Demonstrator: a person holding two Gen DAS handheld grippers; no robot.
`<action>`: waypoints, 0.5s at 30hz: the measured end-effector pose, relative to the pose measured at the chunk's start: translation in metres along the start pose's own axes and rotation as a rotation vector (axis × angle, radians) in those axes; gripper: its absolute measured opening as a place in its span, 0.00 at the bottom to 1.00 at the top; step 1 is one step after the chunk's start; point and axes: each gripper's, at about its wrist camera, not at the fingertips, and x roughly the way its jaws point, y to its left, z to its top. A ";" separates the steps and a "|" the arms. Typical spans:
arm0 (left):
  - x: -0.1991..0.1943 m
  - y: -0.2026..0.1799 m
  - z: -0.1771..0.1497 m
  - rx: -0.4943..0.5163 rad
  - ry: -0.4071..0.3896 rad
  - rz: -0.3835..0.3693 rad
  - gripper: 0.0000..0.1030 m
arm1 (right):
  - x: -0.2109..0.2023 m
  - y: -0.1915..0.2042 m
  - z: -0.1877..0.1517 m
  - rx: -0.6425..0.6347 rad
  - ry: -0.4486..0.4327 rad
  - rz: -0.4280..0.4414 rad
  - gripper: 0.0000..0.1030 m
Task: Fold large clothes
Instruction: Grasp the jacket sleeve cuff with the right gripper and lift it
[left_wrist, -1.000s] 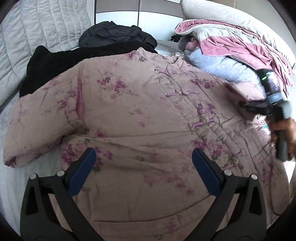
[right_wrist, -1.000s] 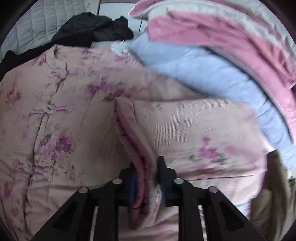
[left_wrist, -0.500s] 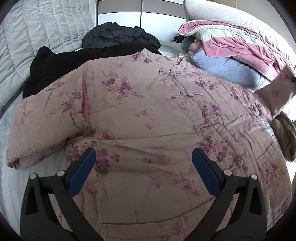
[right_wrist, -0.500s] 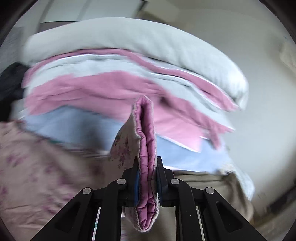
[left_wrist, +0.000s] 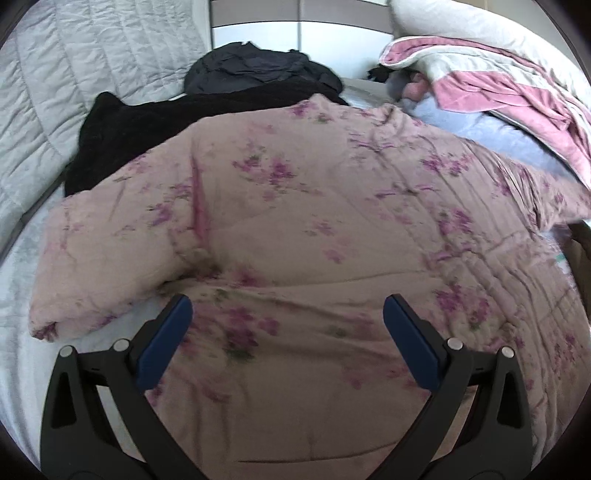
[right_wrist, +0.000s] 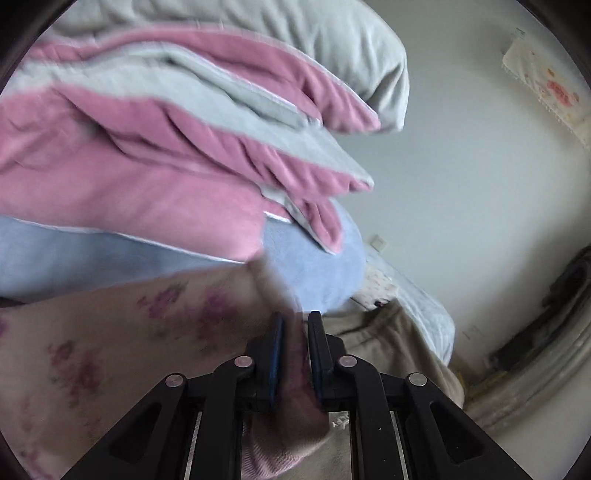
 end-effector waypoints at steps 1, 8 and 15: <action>-0.001 0.006 0.002 -0.007 -0.003 0.016 1.00 | -0.003 -0.007 -0.003 0.035 -0.004 0.029 0.15; 0.014 0.041 0.027 -0.030 -0.021 0.147 1.00 | -0.058 -0.004 -0.023 0.077 -0.128 0.292 0.69; 0.084 0.076 0.043 -0.044 0.132 0.236 0.64 | -0.105 0.035 -0.043 0.021 -0.127 0.534 0.69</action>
